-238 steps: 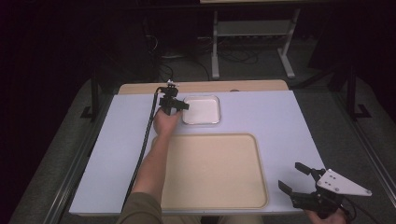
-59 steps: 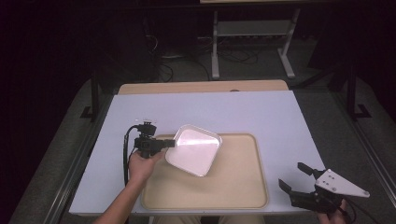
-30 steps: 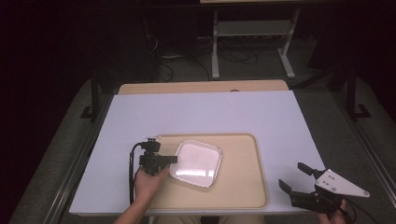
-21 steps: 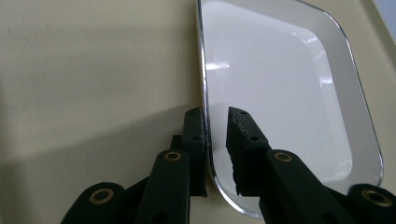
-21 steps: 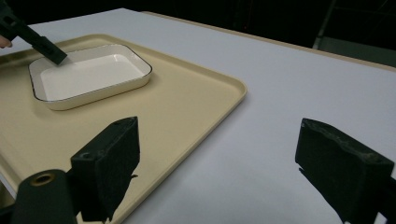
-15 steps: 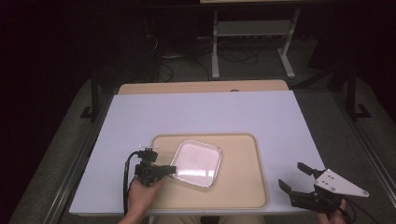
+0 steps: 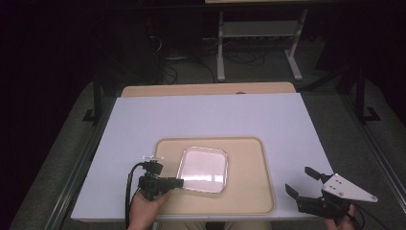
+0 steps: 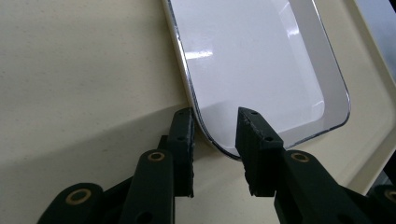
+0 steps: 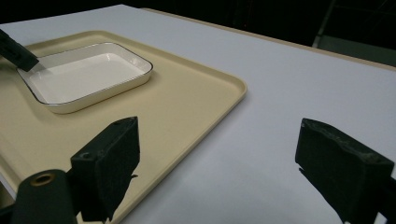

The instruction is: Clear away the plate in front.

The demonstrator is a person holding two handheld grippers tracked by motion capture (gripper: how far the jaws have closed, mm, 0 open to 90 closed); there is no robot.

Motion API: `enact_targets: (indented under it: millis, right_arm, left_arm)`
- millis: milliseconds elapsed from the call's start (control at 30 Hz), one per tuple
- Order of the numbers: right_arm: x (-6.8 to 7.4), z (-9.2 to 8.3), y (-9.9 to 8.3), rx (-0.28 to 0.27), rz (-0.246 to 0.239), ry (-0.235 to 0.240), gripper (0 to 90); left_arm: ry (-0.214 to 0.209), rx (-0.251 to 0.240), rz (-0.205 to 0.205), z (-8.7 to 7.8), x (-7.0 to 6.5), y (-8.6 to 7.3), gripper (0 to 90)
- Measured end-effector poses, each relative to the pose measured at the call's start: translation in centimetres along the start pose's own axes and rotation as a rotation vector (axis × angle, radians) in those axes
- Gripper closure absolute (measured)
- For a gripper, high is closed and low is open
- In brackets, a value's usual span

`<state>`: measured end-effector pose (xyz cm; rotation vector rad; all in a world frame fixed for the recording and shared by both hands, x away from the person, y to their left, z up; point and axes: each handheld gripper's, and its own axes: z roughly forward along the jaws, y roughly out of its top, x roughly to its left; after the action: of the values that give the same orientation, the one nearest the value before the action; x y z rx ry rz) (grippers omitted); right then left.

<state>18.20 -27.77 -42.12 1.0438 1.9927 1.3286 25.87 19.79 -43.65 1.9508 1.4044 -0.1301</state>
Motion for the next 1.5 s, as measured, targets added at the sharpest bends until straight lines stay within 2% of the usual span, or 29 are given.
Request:
enact_targets:
  millis: [400,667,1167,1500]
  right_arm:
    - [0.0,0.0,0.0,0.003,-0.001,0.0,12.9]
    - [0.0,0.0,0.0,0.005,-0.002,-0.001,12.9]
    - [0.0,0.0,0.0,0.007,-0.002,-0.003,12.9]
    - [0.0,0.0,0.0,0.007,-0.002,-0.005,12.9]
  left_arm:
    - [-0.021,0.011,0.029,0.3,-1.1,-0.6,63.3]
    - [-0.026,0.008,0.028,0.3,-1.1,-0.7,63.1]
    - [-0.008,-0.029,0.033,-0.4,-0.8,-0.6,59.9]
    - [0.014,-0.069,0.094,-0.9,-1.2,0.1,57.1]
